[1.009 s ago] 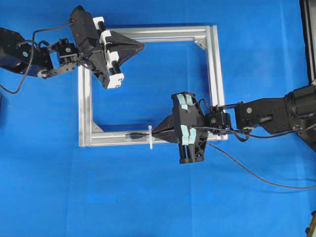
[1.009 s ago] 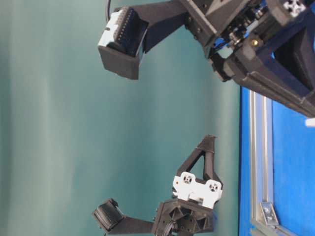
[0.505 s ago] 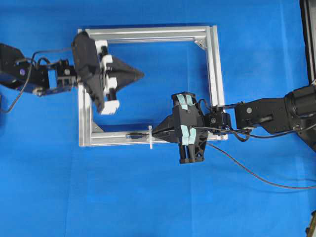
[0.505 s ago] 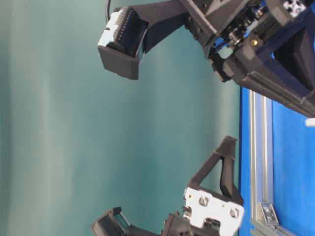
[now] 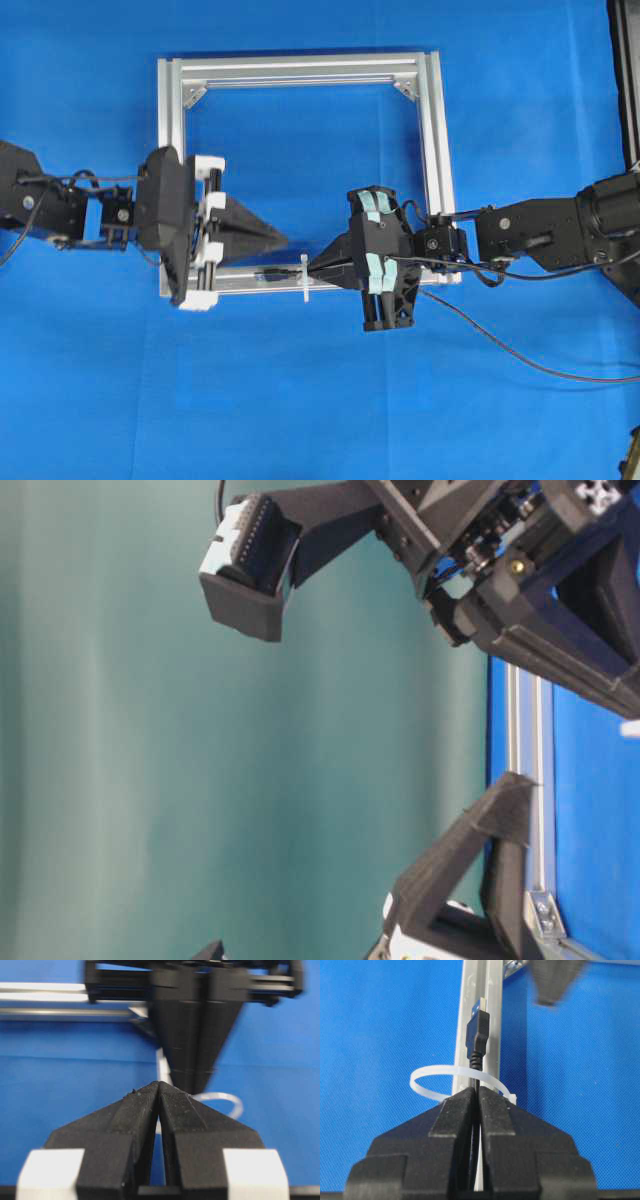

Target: Insert the wire through the string loop located in the center.

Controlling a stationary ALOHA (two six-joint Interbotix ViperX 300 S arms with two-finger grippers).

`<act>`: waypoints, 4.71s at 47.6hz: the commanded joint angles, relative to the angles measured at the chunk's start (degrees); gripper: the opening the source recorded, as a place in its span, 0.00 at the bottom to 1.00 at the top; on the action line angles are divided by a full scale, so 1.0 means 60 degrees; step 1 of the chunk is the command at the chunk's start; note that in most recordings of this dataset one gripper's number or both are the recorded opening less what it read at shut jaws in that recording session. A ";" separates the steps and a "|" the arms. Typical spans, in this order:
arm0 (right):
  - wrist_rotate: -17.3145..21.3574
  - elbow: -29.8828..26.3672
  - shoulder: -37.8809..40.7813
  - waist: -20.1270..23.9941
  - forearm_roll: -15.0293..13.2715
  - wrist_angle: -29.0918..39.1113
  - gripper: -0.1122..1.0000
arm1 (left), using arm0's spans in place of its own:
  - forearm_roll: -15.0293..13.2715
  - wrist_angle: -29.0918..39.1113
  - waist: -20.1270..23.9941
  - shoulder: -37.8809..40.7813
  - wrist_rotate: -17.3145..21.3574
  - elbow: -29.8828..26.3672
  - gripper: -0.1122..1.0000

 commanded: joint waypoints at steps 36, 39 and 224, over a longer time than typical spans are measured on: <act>-0.0015 -0.0117 -0.0103 0.0015 -0.0029 -0.0088 0.08 | 0.0029 0.0117 -0.0718 -0.0205 0.0366 -0.0161 0.10; -0.0015 -0.0117 -0.0103 0.0015 -0.0015 -0.0088 0.08 | 0.0029 0.0117 -0.0732 -0.0205 0.0308 -0.0161 0.11; -0.0044 -0.0146 -0.0103 0.0132 -0.0103 -0.0015 0.90 | -0.0015 0.1904 -0.0703 0.0732 -0.0439 -0.0879 0.18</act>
